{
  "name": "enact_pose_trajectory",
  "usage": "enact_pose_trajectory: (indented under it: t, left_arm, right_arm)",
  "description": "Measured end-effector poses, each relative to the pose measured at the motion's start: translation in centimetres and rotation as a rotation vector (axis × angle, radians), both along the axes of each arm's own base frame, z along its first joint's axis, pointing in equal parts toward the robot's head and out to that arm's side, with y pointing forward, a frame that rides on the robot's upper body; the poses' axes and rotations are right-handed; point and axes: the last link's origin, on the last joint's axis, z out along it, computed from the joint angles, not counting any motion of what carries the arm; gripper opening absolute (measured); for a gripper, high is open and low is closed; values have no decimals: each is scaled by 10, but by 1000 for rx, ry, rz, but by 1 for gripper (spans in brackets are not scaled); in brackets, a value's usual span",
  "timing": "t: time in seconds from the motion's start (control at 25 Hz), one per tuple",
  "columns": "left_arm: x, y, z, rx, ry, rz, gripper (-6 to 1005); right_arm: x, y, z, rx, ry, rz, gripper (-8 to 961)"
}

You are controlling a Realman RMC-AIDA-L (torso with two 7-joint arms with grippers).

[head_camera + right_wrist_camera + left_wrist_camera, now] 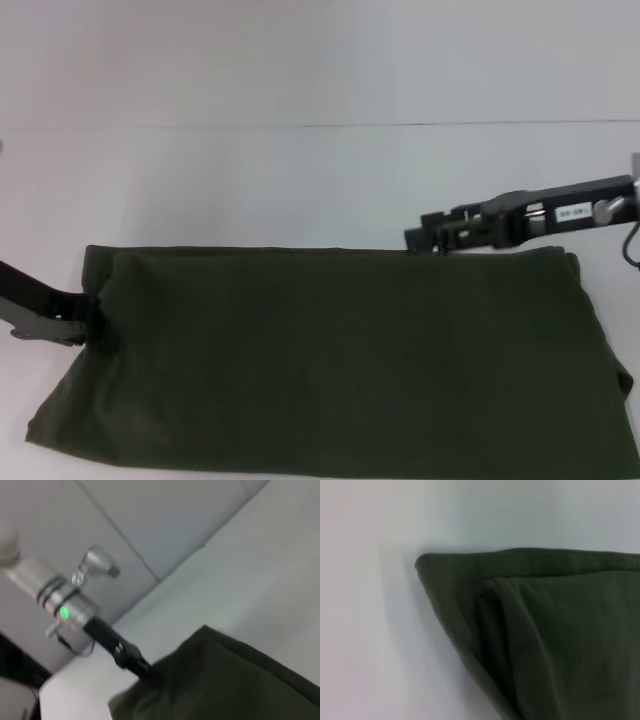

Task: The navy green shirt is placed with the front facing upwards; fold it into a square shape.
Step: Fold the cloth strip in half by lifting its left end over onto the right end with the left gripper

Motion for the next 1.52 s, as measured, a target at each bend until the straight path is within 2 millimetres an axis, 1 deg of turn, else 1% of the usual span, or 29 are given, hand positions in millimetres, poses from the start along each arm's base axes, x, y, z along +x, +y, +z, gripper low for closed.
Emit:
enact_pose_trajectory:
  t: [0.04,0.12,0.28,0.48,0.6,0.8,1.0,1.12,1.16,1.4,1.52]
  left_arm:
    - [0,-1,0,-1,-1,1,78]
    - [0,-1,1,0,-2,0,78]
    - [2,-1,2,3,-16,-4,78]
    - [5,0,2,5,-25,-16,78]
    - [6,0,2,5,-27,-22,78]
    - [7,0,1,9,-40,-25,78]
    - [8,0,1,11,-47,-27,78]
    - [9,1,1,15,-54,-30,78]
    - [9,1,1,17,-59,-32,78]
    - [16,3,2,30,-111,-53,77]
    - [21,4,3,37,-148,-68,77]
  right_arm:
    - [-3,1,-2,5,-30,42,852]
    - [-6,0,-11,12,-68,110,811]
    - [-10,-6,-31,13,-84,224,728]
    - [-9,-15,-51,34,-99,346,468]
    - [-1,-20,-61,45,-120,408,222]
    - [16,-25,-73,67,-152,430,26]
    - [26,-28,-80,86,-180,454,3]
    - [32,-28,-90,90,-229,474,-2]
    - [32,-28,-90,90,-229,474,-2]
    - [35,-26,-107,84,-290,486,-1]
    - [33,-25,-110,89,-289,491,-1]
